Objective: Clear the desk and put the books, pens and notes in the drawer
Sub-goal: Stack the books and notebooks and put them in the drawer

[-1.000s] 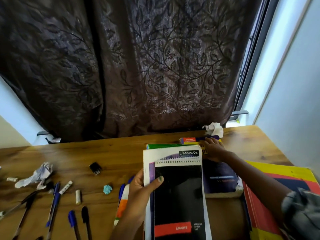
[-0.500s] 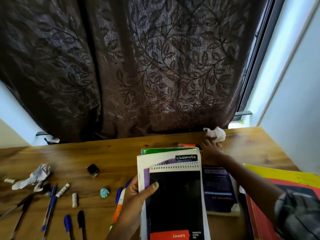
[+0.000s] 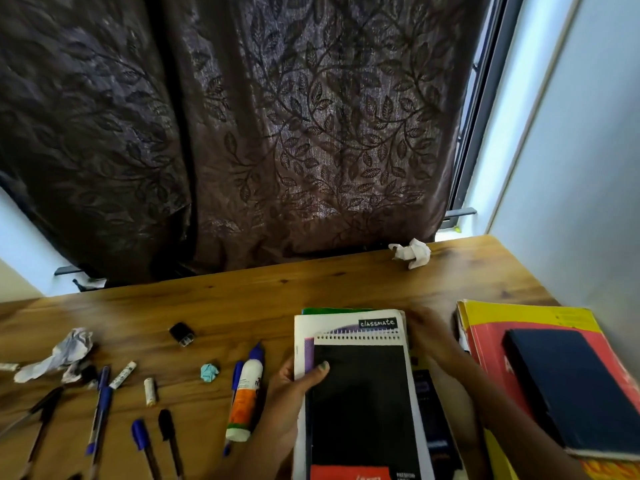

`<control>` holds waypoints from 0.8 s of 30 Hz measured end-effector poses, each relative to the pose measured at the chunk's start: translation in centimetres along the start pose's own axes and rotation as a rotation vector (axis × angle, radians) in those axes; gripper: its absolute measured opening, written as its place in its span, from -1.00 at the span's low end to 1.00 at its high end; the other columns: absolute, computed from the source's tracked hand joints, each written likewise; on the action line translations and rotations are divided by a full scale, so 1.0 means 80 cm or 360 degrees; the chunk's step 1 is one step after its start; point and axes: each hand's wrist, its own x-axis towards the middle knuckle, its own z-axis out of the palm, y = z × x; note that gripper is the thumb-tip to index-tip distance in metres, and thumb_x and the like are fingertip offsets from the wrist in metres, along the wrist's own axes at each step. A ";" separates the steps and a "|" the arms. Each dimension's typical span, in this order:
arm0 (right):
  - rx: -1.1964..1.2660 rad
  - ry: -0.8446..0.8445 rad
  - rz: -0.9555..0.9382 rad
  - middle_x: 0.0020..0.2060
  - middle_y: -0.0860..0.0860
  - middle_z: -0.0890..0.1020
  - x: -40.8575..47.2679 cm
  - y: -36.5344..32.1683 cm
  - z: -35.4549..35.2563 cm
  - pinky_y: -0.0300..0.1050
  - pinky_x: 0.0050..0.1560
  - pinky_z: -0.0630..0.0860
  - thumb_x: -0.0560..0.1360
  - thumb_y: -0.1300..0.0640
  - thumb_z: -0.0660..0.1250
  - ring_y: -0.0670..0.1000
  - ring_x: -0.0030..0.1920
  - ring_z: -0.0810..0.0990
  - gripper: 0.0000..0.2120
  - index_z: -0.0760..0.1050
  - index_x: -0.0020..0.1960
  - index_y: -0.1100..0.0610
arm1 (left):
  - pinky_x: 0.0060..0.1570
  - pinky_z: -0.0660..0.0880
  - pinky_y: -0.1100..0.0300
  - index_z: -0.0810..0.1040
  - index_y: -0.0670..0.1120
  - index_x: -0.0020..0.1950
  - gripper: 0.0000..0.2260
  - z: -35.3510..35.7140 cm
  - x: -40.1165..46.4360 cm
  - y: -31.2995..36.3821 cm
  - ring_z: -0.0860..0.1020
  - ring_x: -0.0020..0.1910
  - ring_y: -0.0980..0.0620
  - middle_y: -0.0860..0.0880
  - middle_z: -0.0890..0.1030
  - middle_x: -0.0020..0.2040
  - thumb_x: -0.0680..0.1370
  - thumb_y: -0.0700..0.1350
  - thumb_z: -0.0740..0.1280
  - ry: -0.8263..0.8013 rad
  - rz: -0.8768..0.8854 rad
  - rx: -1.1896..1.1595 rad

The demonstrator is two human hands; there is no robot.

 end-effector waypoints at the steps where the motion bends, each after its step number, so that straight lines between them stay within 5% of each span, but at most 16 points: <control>1: 0.0144 0.0138 -0.0055 -0.07 0.05 0.65 -0.008 0.000 -0.005 -0.19 -0.05 0.56 0.54 0.13 0.21 -0.09 -0.08 0.65 -0.84 0.57 -0.01 0.05 | 0.13 0.51 -0.12 0.59 -0.05 0.07 -0.69 0.003 0.005 -0.001 0.61 0.07 -0.12 -0.10 0.69 -0.02 0.35 -0.24 0.48 0.0021 0.0008 0.0019; 6: 0.0455 0.0207 0.0150 0.00 0.01 0.68 -0.040 0.016 0.004 -0.09 -0.01 0.56 0.57 0.08 0.19 -0.02 0.04 0.64 -0.79 0.57 0.09 0.03 | -0.25 0.49 0.15 0.53 0.00 0.04 -0.79 0.036 0.034 -0.008 0.58 -0.10 0.02 -0.05 0.62 -0.05 0.45 -0.13 0.45 0.0210 0.0050 0.0247; 9: 0.0522 0.0284 0.0180 0.08 0.07 0.65 -0.040 0.011 0.008 0.02 0.20 0.50 0.56 0.15 0.23 0.03 0.13 0.60 -0.76 0.53 0.19 0.14 | -0.05 0.54 0.11 0.47 -0.02 0.23 -0.68 0.056 0.055 -0.017 0.56 0.05 0.01 -0.07 0.58 0.15 0.50 -0.10 0.39 0.0252 0.0303 0.0584; 13: 0.0523 0.0301 0.0208 0.15 0.11 0.59 -0.043 0.010 0.010 -0.25 -0.02 0.58 0.56 0.23 0.21 -0.05 0.06 0.61 -0.73 0.45 0.25 0.12 | 0.36 0.30 0.03 0.14 -0.05 0.52 -0.44 0.059 0.066 -0.032 0.28 0.44 -0.07 -0.06 0.26 0.49 0.58 -0.09 0.29 0.0122 0.0613 0.1035; 16: -0.0406 0.0309 0.0089 0.39 0.07 0.36 -0.053 0.025 0.016 -0.02 0.33 0.36 0.56 0.12 0.23 0.07 0.40 0.33 -0.59 0.30 0.39 0.05 | 0.48 -0.17 0.07 -0.14 0.00 0.55 -0.29 0.050 0.061 -0.051 -0.19 0.51 0.05 0.08 -0.21 0.51 0.58 0.10 0.23 -0.0023 0.0846 0.1541; 18: -0.0963 0.0385 0.0024 0.50 0.04 0.12 -0.067 0.034 0.028 -0.01 0.40 0.19 0.56 0.01 0.21 0.06 0.49 0.09 -0.46 0.12 0.49 0.04 | 0.44 -0.26 0.13 -0.24 0.03 0.52 -0.23 0.041 0.052 -0.063 -0.28 0.47 0.13 0.12 -0.31 0.47 0.52 0.24 0.16 -0.0026 0.0901 0.1642; 21: -0.1005 0.0381 0.0031 0.53 -0.01 0.00 -0.091 0.053 0.049 0.06 0.41 0.20 0.52 -0.19 0.17 0.03 0.50 0.04 -0.31 -0.06 0.52 -0.05 | 0.48 -0.06 0.05 -0.19 0.08 0.54 -0.15 0.028 0.037 -0.076 -0.12 0.49 0.15 0.14 -0.19 0.53 0.44 0.25 0.25 -0.0107 0.0700 0.1219; 24: -0.0490 0.0338 0.0055 0.47 -0.11 0.19 -0.096 0.066 0.054 0.11 0.36 0.33 0.41 -0.32 0.20 -0.07 0.44 0.22 -0.23 -0.05 0.50 -0.16 | 0.43 0.23 -0.09 -0.05 0.08 0.54 -0.10 0.019 0.032 -0.083 0.17 0.49 0.02 0.06 0.12 0.53 0.33 0.24 0.34 -0.0129 0.0396 0.0814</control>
